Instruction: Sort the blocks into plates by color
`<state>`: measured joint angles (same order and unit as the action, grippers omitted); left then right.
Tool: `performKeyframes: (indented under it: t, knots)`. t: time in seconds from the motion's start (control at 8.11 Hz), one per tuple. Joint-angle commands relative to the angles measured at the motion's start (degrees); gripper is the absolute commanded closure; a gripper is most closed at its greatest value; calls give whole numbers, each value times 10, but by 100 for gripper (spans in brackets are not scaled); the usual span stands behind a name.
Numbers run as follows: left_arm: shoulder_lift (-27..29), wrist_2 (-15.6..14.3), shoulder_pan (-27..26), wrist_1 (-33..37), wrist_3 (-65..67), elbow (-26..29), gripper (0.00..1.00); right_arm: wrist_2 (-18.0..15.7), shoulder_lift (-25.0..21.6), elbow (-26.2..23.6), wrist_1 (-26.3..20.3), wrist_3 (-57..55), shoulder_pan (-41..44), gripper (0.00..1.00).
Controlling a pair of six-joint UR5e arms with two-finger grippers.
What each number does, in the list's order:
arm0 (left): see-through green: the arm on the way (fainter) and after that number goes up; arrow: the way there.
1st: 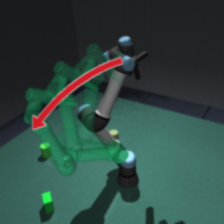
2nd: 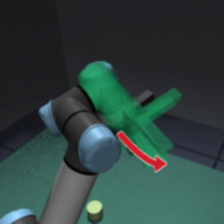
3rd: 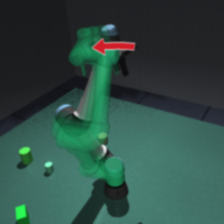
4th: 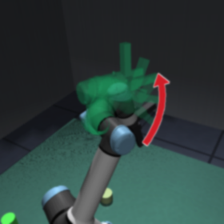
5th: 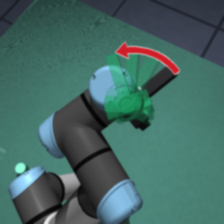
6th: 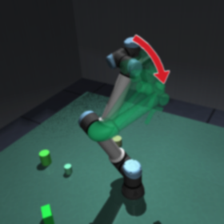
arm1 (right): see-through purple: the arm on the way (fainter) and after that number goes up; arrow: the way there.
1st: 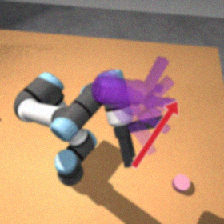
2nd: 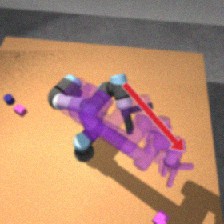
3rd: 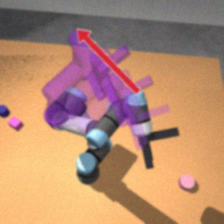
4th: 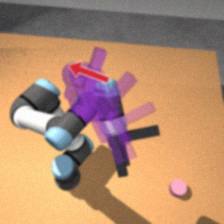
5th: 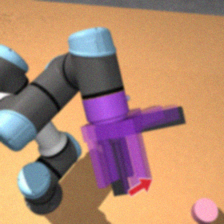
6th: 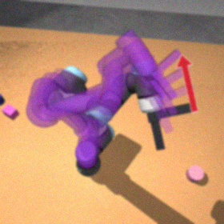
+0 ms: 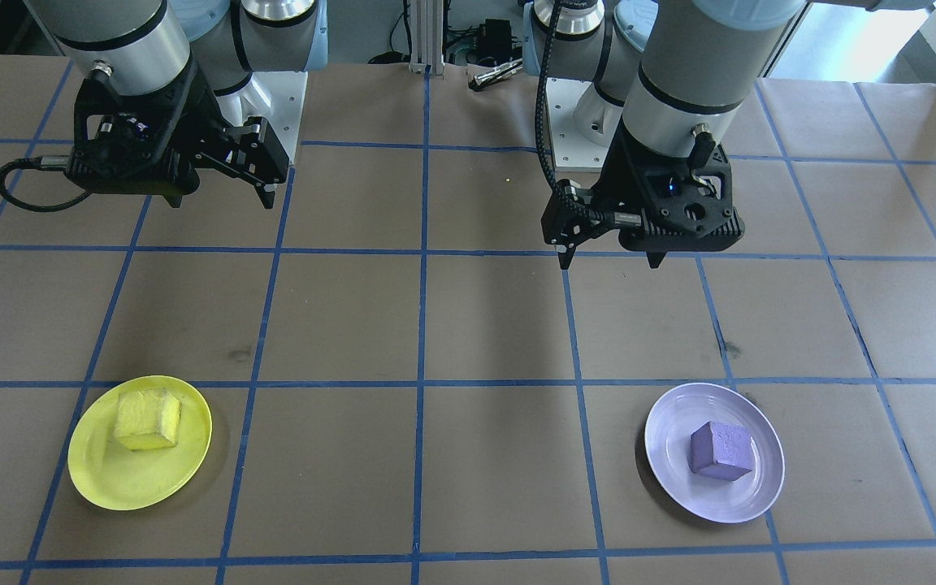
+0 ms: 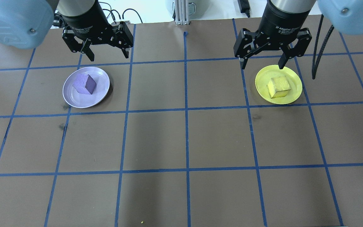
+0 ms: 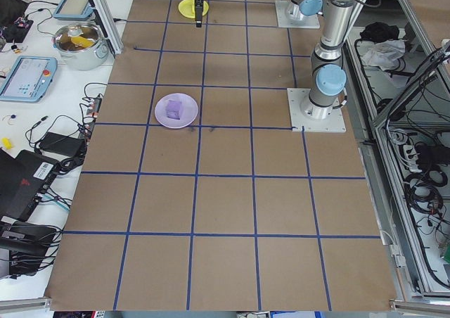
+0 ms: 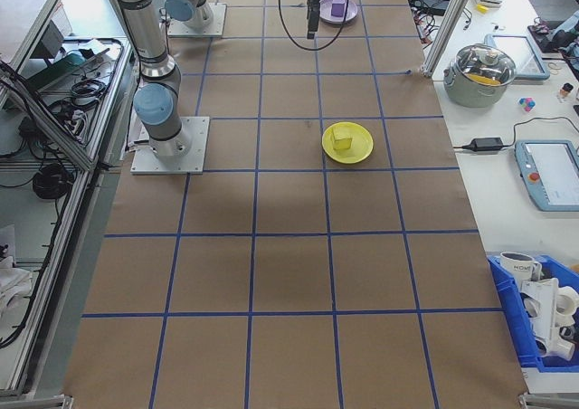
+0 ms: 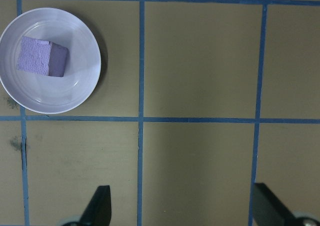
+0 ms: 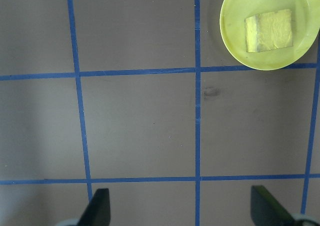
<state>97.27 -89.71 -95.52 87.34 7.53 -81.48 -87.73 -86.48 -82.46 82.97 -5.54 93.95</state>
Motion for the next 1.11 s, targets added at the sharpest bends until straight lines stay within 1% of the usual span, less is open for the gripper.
performKeyframes:
  t: [0.0, 0.12, 0.37, 0.99]
  knots:
    - [-29, 2, -4, 3, -1, -28, 0, 0, 0, -1, 0, 0, 0, 0]
    - [-42, 2, -4, 3, -1, -42, 0, 0, 0, -1, 0, 0, 0, 0]
    - [-45, -1, -3, -4, -1, -61, 0, 0, 0, 0, 1, 0, 0, 0]
    - [-38, -3, -3, -4, -1, -61, 0, 0, 0, 0, 1, 0, 0, 0]
